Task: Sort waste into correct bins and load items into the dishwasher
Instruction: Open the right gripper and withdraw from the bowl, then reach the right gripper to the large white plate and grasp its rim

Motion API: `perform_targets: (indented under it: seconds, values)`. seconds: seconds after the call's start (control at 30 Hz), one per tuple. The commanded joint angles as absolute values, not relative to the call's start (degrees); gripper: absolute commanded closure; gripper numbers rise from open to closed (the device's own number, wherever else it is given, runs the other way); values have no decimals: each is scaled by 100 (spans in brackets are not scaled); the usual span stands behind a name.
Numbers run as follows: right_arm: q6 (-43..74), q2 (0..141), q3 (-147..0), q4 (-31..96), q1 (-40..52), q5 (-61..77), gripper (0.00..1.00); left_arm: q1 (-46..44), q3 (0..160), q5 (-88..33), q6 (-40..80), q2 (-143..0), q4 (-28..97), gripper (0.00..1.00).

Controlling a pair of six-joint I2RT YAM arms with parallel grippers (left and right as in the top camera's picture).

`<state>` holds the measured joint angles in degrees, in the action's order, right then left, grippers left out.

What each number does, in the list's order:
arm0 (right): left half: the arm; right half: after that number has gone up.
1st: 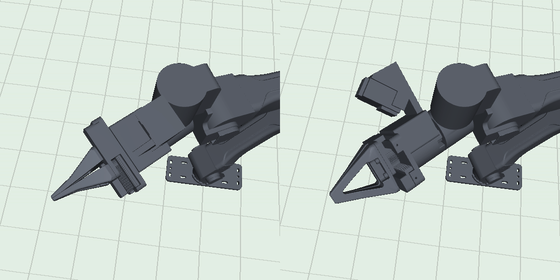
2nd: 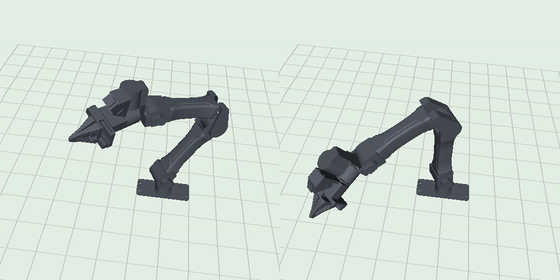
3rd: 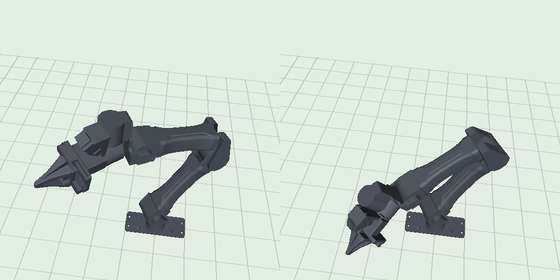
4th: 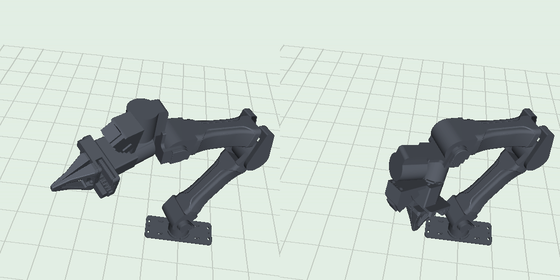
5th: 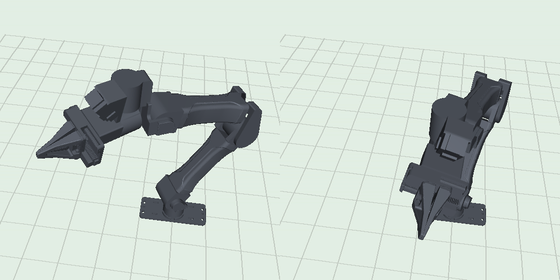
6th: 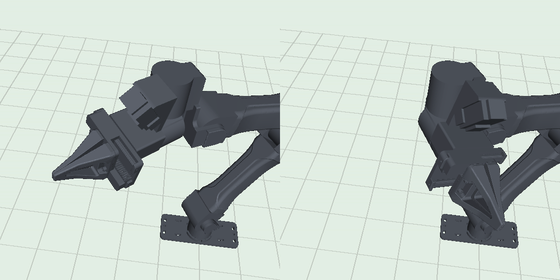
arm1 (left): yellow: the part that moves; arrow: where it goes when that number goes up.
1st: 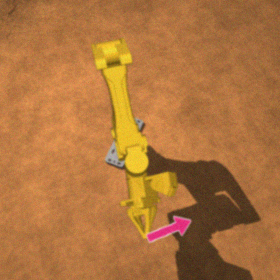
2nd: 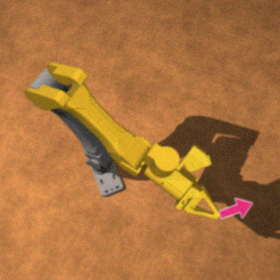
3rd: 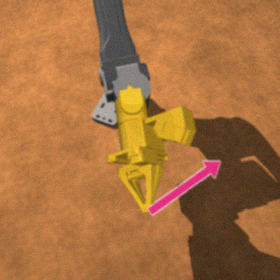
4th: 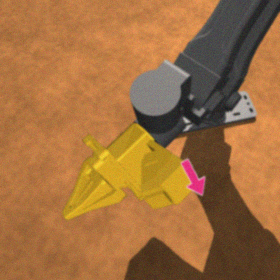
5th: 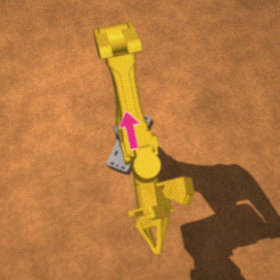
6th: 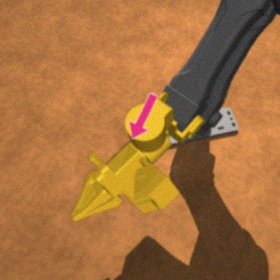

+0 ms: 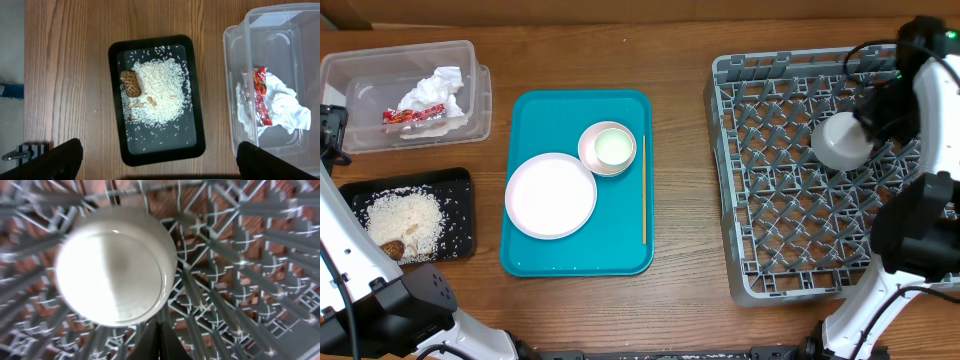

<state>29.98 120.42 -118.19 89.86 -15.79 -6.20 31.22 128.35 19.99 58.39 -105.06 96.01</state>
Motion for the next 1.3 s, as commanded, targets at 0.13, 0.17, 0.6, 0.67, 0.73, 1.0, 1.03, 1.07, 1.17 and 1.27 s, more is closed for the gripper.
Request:
perform_targets:
  seconds: [0.13,0.17,0.6,0.67,0.73,1.0,1.03,1.07,1.17,1.27]
  values:
    - [1747,11297,-12538,8954,-819,1529,96,3107,12864,2093,5933,-10562,9596,0]
    - [1627,11233,-12538,8897,-578,1752,92,3107,12864,2093,5933,-10562,9596,0]
    - [1953,11883,-12302,7220,3035,1007,10,3107,12864,2093,5931,-10562,9596,0]
    - [1957,12084,-12302,7011,3465,694,10,3107,12864,2093,5933,-10562,9594,0]
    - [1975,12276,-12302,6845,3852,480,10,3107,12864,2093,5931,-10562,9596,0]
    - [3905,12958,-12300,7006,5022,-395,21,3107,12864,2093,5933,-10562,9596,0]
    - [4176,13067,-12300,7072,5120,-449,21,3107,12864,2093,5933,-10562,9596,0]
    - [4394,13174,-12300,7122,5199,-449,22,3107,12864,2093,5931,-10562,9596,0]
    - [4995,13417,-12298,7231,5343,-412,25,3107,12864,2093,5931,-10562,9596,0]
    - [5236,13614,-12298,7185,5443,-381,28,3107,12864,2093,5933,-10562,9596,0]
